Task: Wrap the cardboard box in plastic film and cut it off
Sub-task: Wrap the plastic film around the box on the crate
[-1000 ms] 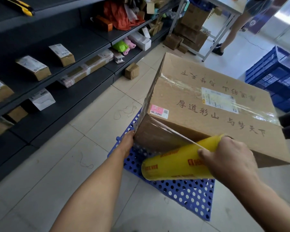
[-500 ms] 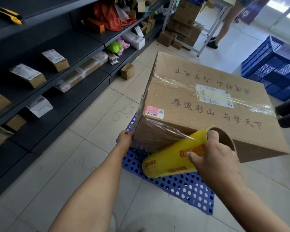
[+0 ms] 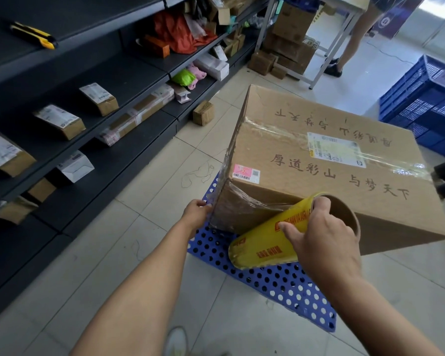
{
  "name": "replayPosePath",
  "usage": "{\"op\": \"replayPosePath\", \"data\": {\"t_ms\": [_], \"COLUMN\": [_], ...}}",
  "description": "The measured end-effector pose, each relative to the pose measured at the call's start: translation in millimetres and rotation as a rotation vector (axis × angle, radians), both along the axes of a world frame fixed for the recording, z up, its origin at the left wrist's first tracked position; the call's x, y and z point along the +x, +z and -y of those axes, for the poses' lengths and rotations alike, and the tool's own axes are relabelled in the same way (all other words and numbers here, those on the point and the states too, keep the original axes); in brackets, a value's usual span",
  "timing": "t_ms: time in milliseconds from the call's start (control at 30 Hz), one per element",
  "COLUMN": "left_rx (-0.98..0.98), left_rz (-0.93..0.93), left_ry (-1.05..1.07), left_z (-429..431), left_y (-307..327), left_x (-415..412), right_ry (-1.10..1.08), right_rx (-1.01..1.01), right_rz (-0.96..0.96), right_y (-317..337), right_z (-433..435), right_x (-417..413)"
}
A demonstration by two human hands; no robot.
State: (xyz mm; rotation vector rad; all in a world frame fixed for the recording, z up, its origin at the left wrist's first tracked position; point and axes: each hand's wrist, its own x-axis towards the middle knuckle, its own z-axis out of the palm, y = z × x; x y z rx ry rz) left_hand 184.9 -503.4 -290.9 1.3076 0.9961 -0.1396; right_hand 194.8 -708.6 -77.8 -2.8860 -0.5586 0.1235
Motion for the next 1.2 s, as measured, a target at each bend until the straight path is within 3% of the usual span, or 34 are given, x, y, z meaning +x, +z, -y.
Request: {"op": "replayPosePath", "data": {"t_ms": [233, 500, 767, 833, 1000, 1200], "left_rx": [0.053, 0.352, 0.368, 0.352, 0.257, 0.3], "left_rz": [0.173, 0.22, 0.161, 0.225, 0.36, 0.195], "left_ry": [0.125, -0.176, -0.01, 0.048, -0.126, 0.087], "left_z": [1.1, 1.9, -4.1, -5.7, -5.0, -1.8], "left_y": [19.0, 33.4, 49.2, 57.1, 78.0, 71.7], "left_x": [5.0, 5.5, 8.4, 5.6, -1.9, -20.8], "right_ry": [-0.018, -0.029, -0.054, -0.065, -0.082, -0.08], "right_rx": [0.011, -0.006, -0.017, -0.019, -0.024, -0.059], "right_rz": [-0.029, -0.046, -0.076, -0.086, -0.1, -0.12], "right_y": [1.2, 5.0, 7.7, 8.3, 8.1, 13.3], "right_z": [-1.9, -3.8, -4.2, -4.8, -7.6, -7.5], "right_x": [1.4, 1.9, 2.4, 2.7, 1.5, 1.4]}}
